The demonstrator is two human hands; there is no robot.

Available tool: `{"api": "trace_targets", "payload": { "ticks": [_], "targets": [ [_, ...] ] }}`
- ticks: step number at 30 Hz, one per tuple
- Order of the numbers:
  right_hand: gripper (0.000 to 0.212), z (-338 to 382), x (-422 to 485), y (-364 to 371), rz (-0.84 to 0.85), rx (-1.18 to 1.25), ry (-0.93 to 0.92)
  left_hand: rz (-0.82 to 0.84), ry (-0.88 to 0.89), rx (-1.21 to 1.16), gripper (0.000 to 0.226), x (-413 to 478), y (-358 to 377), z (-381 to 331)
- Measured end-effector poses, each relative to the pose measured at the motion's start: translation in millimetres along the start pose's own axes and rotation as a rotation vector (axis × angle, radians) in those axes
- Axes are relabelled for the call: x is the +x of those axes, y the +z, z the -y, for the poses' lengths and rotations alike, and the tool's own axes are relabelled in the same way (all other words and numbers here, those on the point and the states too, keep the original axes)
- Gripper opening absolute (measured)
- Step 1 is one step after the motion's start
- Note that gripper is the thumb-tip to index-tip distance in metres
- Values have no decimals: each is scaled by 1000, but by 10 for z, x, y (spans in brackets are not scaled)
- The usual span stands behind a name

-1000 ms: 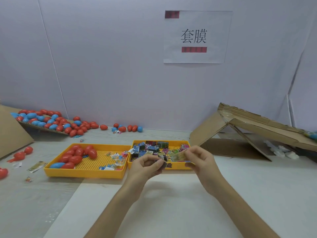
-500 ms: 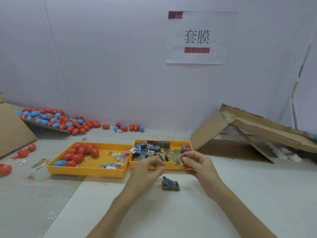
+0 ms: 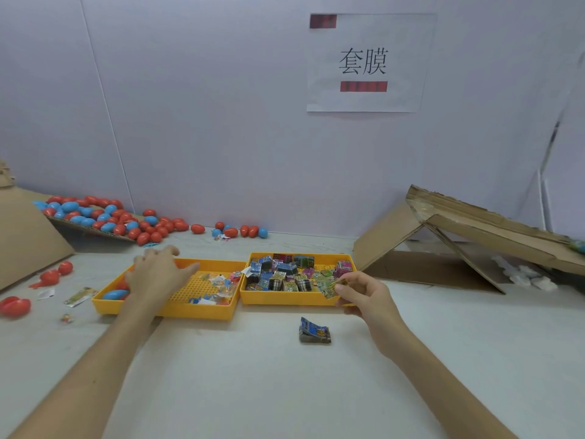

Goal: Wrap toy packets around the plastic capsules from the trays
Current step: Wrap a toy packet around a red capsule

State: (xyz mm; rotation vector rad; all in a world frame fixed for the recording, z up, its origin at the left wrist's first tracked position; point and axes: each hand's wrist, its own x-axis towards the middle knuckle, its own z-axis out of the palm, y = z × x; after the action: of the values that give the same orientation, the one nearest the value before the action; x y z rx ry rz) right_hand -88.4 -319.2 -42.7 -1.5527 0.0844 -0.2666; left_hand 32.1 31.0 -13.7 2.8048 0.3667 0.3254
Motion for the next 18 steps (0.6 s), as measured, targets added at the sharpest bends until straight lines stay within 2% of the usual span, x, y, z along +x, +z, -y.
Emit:
{"api": "trace_targets", "payload": {
  "ticks": [3, 8, 13, 18],
  "targets": [
    [6, -9, -7, 12, 21, -21, -8, 75, -100, 168, 85, 143, 33, 273],
    [6, -1, -14, 6, 27, -38, -7, 60, -134, -16, 83, 150, 110, 243],
    [7, 9, -6, -33, 23, -33, -2, 37, -198, -9, 92, 189, 142, 343],
    [7, 5, 1, -21, 26, -45, 4, 90, -84, 75, 85, 160, 171, 362]
  ]
}}
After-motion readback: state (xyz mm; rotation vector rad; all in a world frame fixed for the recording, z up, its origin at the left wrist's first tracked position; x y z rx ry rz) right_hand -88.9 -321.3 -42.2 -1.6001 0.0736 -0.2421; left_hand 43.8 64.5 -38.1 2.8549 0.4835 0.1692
